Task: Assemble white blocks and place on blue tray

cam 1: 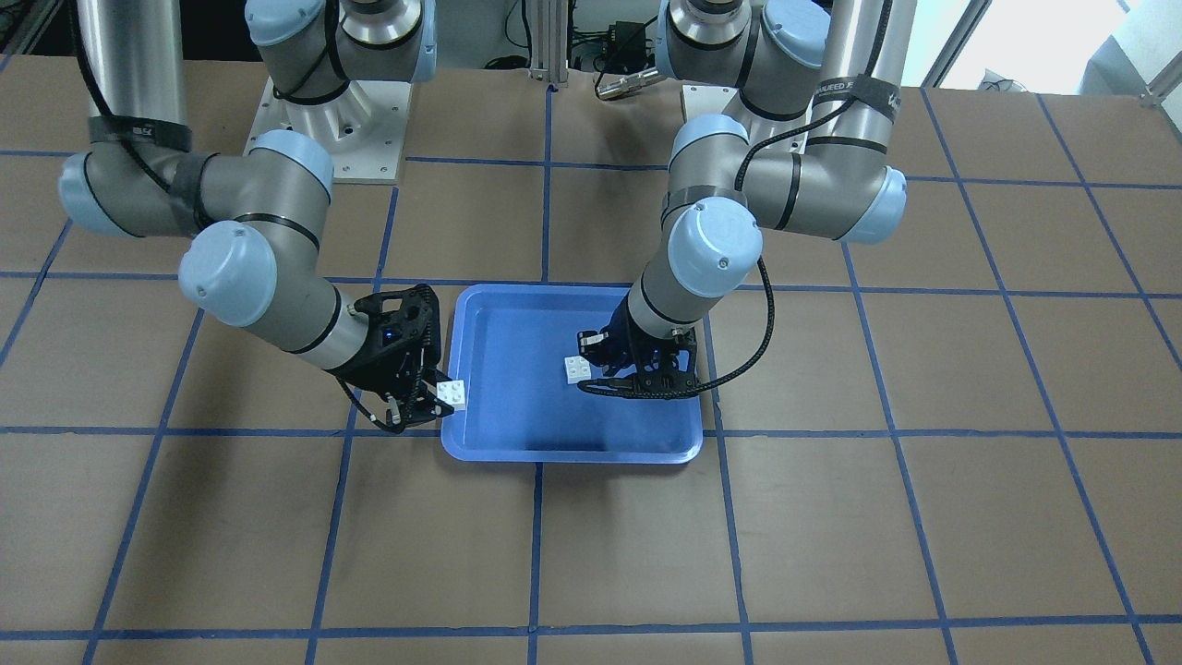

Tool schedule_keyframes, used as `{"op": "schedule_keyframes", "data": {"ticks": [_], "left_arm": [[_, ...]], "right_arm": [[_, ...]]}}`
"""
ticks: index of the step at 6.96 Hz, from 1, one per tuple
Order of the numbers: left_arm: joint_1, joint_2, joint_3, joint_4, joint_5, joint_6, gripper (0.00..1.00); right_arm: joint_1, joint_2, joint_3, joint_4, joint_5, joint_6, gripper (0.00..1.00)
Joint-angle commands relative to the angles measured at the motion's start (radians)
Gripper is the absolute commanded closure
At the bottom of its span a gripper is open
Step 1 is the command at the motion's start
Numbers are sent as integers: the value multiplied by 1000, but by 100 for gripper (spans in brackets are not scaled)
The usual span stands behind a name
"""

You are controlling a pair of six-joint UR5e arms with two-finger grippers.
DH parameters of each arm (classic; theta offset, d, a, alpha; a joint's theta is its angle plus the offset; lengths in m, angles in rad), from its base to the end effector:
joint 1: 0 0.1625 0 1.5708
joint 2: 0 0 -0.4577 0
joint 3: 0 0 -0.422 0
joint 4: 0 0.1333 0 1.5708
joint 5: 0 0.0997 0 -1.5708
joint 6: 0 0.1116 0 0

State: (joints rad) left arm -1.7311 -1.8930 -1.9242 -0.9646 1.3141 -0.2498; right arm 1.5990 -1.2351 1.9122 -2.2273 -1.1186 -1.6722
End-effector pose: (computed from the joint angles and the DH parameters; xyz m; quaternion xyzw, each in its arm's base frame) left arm -0.2499 -0.5331 0.2181 0.0488 -0.9900 -0.0597 0.1182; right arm 0.1983 -0.5719 0.2278 -0.7307 0.6447 -0.1574 0.1600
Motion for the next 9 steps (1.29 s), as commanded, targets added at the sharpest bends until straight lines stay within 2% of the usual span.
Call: {"op": "schedule_keyframes", "data": {"ticks": [1,3,5,7,8,9], "left_arm": [[34,2,-39,9,-94,40,100],[28,-23,-50,18,-107,29,100],[30,-23,-55,15,-130,38,100],[28,-32,-55,18,-130,27,100],[30,-32,-55,18,-127,30,100],[30,-34,-55,18,-122,32,100]], "right_arm": [[99,9,24,-52,-24,148,90],[147,26,37,-103,-49,192,90],[153,34,123,-228,-37,198,92],[153,61,120,-275,-15,206,93],[153,75,126,-334,-10,209,94],[153,75,126,-340,29,230,94]]}}
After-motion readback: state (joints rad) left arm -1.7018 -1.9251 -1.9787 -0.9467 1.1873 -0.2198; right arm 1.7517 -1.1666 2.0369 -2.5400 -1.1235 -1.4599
